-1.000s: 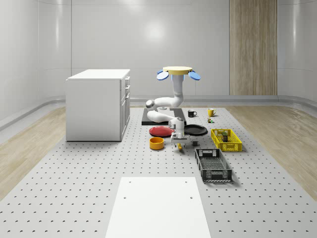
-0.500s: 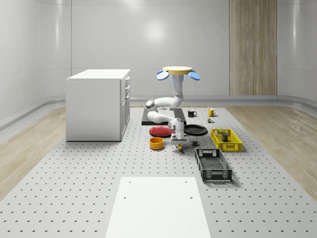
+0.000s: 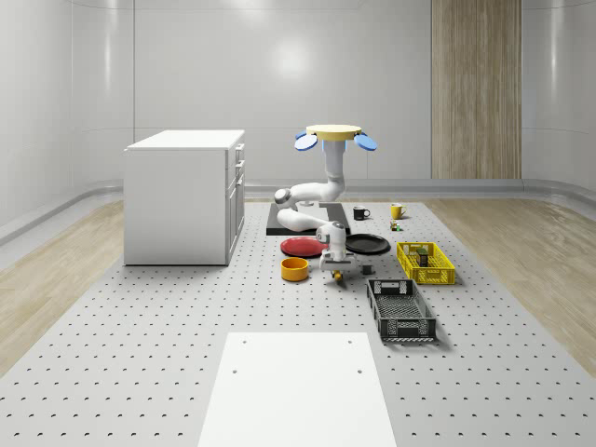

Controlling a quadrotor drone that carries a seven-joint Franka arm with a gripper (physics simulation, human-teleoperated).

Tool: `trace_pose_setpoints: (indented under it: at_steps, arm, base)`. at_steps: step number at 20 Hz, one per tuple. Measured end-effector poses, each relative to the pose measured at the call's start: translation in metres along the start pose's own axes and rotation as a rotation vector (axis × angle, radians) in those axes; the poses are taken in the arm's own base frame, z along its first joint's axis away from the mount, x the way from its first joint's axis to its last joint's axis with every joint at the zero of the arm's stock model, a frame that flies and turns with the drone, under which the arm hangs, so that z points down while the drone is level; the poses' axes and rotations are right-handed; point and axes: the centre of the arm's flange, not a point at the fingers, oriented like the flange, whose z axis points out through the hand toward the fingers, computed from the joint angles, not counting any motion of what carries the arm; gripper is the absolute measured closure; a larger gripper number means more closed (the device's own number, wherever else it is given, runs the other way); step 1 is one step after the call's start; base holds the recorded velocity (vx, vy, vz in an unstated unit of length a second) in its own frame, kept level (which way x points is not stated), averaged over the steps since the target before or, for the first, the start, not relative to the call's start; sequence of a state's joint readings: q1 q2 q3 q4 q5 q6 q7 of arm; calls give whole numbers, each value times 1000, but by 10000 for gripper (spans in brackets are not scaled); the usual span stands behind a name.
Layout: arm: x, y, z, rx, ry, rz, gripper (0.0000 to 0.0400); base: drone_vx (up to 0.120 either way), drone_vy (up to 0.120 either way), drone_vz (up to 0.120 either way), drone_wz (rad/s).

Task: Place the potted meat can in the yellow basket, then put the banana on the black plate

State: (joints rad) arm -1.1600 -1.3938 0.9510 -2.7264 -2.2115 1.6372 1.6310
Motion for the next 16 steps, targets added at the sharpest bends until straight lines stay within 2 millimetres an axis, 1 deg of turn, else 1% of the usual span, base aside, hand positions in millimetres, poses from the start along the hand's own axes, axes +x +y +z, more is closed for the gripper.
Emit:
trace_pose_setpoints:
  at_steps: [1, 2, 7, 11, 16]
  arm:
    - [0, 0, -4, 0, 0, 3, 211]
    - [0, 0, -8, 0, 0, 6, 211]
    - [0, 0, -25, 0, 1, -5, 211]
    - [0, 0, -31, 0, 1, -12, 211]
    - [0, 0, -34, 0, 1, -15, 211]
  base:
    - [0, 0, 0, 0]
    - [0, 0, 80, 0]
    - [0, 0, 120, 0]
    - [-110, 120, 110, 0]
    - [-120, 120, 0, 0]
